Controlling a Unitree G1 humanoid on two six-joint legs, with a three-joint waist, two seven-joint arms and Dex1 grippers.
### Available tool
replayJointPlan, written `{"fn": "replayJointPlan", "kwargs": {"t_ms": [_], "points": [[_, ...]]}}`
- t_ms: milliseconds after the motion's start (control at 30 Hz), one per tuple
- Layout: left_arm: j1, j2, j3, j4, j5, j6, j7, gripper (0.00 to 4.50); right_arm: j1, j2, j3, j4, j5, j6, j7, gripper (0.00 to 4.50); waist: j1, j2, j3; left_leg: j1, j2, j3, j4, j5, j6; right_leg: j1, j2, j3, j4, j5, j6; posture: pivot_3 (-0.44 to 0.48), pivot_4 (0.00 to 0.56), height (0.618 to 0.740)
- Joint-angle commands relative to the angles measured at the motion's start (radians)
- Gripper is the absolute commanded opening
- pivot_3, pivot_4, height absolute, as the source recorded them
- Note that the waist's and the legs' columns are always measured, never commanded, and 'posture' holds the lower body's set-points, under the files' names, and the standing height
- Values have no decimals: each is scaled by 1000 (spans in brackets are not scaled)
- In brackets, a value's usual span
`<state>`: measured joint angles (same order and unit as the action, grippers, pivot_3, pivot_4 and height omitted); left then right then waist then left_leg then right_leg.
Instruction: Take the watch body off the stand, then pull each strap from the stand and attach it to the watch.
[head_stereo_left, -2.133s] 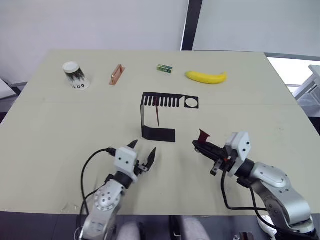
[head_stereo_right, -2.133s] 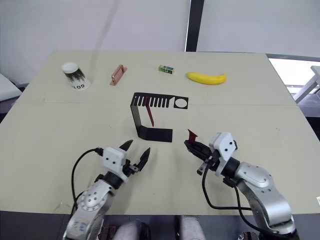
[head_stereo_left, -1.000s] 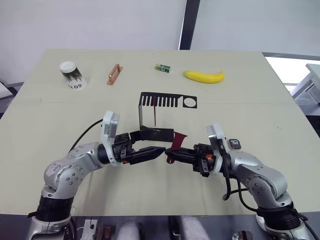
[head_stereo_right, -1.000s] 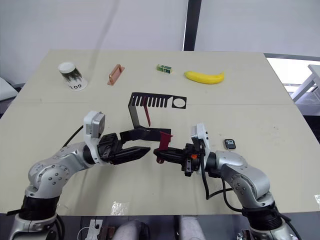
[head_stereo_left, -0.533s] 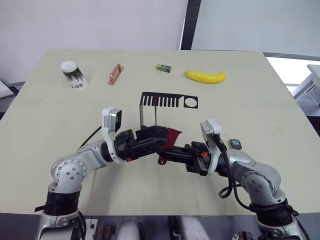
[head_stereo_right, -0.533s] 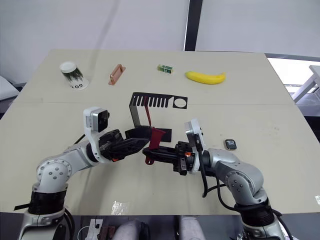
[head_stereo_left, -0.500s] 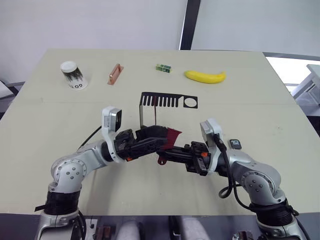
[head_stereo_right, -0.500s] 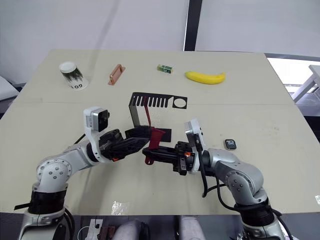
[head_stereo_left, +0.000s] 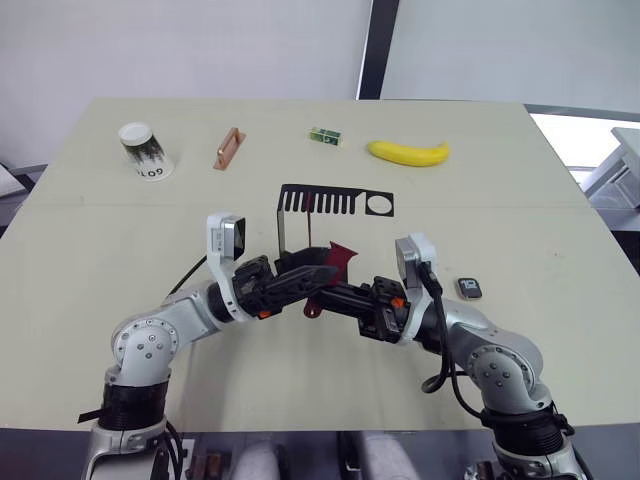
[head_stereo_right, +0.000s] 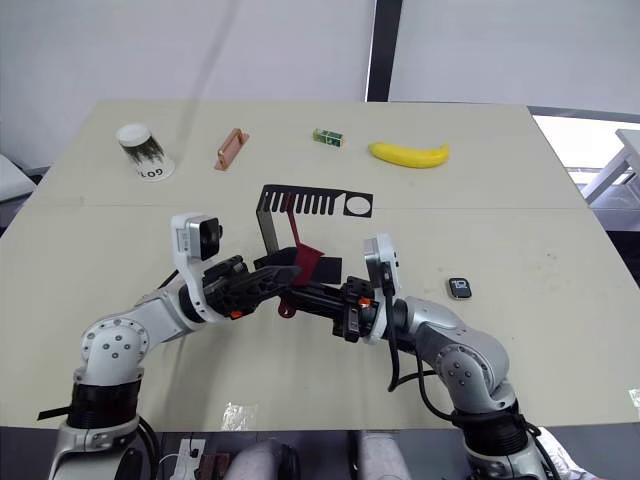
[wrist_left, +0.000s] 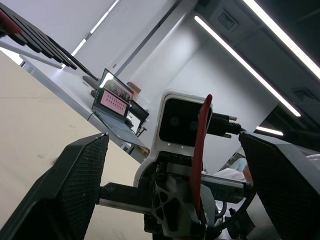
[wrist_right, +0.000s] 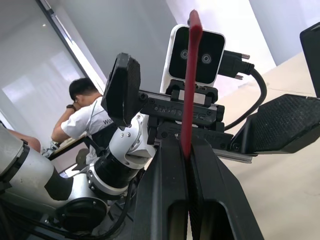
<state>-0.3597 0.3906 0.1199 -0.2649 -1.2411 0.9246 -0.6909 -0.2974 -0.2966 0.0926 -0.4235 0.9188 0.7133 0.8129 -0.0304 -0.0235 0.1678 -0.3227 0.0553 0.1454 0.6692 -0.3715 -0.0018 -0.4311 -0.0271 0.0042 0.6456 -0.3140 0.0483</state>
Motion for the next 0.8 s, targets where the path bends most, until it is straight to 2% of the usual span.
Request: {"fn": "replayJointPlan", "kwargs": {"t_ms": [33,400,467,567,800], "points": [[-10,-5,18,-13,-26,-2,4,4487,11,36,-13,-8,21,-21,-28,0,0,0,0,0,0,0,0,0,0,0,0,0,0,0,0,0,150,738],[-24,4,6,-5,-20,8,-3,4487,56,27,18,-8,15,-21,13,0,-1,0,0,0,0,0,0,0,0,0,0,0,0,0,0,0,150,738],[-24,12,0,-8,-11,12,-8,3999,57,25,20,-6,14,-24,17,0,0,0,0,0,0,0,0,0,0,0,0,0,0,0,0,0,150,738],[-19,24,-4,-12,-8,22,-13,2739,58,21,21,-6,14,-26,24,0,0,0,0,0,0,0,0,0,0,0,0,0,0,0,0,0,150,738],[-14,29,-14,-4,19,21,-33,2739,61,6,36,-8,3,-32,46,0,0,0,0,0,0,0,0,0,0,0,0,0,0,0,0,0,150,738]]}}
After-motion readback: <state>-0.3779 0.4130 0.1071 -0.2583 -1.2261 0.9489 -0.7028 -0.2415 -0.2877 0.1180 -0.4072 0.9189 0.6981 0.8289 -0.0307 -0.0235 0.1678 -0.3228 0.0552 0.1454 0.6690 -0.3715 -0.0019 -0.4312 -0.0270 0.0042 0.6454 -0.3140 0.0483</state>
